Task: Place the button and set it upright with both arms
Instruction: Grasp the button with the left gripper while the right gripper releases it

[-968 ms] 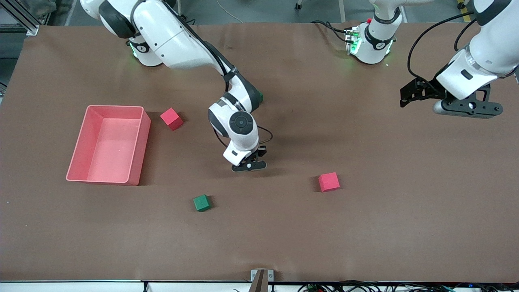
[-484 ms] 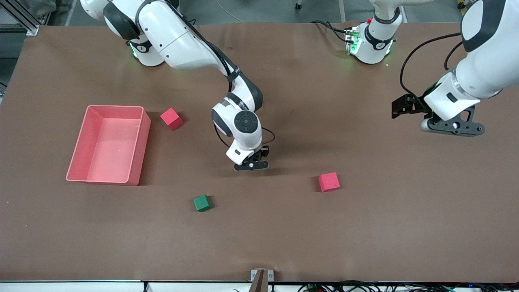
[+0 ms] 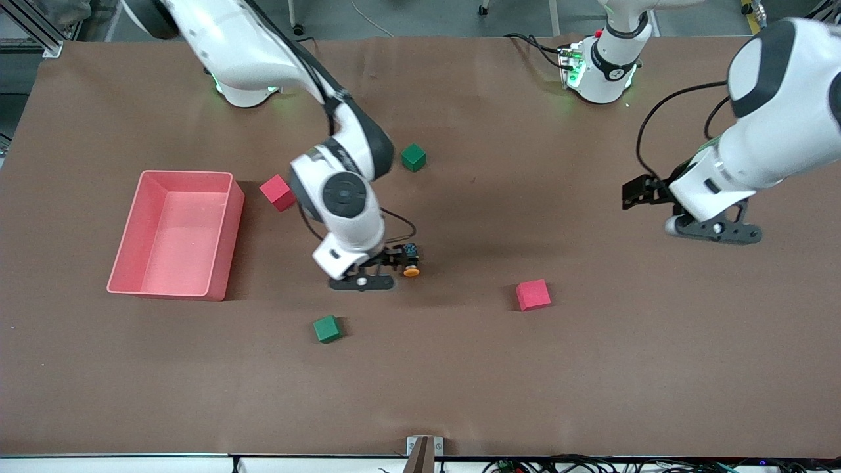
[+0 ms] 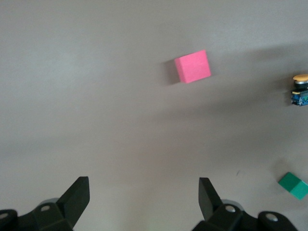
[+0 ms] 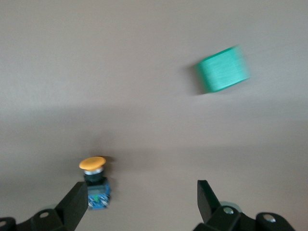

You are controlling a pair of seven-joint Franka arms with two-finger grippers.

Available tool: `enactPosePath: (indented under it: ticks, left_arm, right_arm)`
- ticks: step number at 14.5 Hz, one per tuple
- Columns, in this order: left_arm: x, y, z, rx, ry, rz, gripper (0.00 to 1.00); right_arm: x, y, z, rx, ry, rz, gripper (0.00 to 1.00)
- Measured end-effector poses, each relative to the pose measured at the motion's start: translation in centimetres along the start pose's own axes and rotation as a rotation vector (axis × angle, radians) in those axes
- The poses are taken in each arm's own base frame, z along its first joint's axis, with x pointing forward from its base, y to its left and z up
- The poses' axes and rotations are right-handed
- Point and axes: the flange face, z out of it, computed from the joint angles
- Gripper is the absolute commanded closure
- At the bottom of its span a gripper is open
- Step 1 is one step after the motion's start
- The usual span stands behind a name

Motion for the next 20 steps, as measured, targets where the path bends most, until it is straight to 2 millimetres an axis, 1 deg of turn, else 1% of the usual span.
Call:
enactPosePath:
  ticks: [2,4,6,7,9,11,12,14,16,18,19,20]
  left_arm:
    - [2.2,1.9,3.7,-0.011,0.012,0.007,0.00]
    - [4.0,4.4,7.4,-0.022,0.027,-0.006,0.00]
    - [5.1,7.2,10.5,-0.032,0.045,0.008,0.00]
    - [5.4,8.9,11.9,-0.037,0.055,0.021,0.00]
    - [5.6,13.1,14.6,-0.050,0.079,0.009,0.00]
    - [5.8,17.1,16.9,-0.069,0.106,-0.008,0.00]
    - [6.1,18.7,18.0,-0.077,0.108,-0.016,0.00]
    - [7.0,21.1,20.4,-0.089,0.095,-0.052,0.00]
    - [7.7,23.1,22.3,-0.093,0.091,-0.079,0.00]
    - [7.9,25.0,23.2,-0.094,0.094,-0.108,0.00]
    - [7.8,26.1,23.5,-0.091,0.099,-0.126,0.00]
    - [7.7,27.2,23.9,-0.079,0.106,-0.142,0.00]
  right_arm:
    - [1.1,5.5,-5.2,0.011,0.019,0.021,0.00]
    - [1.2,10.9,-9.0,0.003,0.030,0.034,0.00]
    - [0.8,16.0,-12.5,-0.020,0.012,0.017,0.00]
    - [0.4,18.1,-14.3,-0.028,0.009,0.005,0.00]
    - [-0.6,21.8,-18.1,-0.041,0.008,-0.008,0.00]
    - [-1.8,24.8,-21.5,-0.051,0.009,-0.022,0.00]
    - [-2.5,26.1,-22.9,-0.056,0.010,-0.027,0.00]
    - [-3.5,29.2,-25.0,-0.065,0.007,-0.052,0.00]
    - [-4.2,32.8,-26.3,-0.072,-0.001,-0.088,0.00]
    - [-4.9,36.0,-26.8,-0.075,-0.023,-0.112,0.00]
    - [-5.2,37.2,-26.8,-0.074,-0.031,-0.109,0.00]
    - [-5.5,37.9,-26.4,-0.066,-0.037,-0.103,0.00]
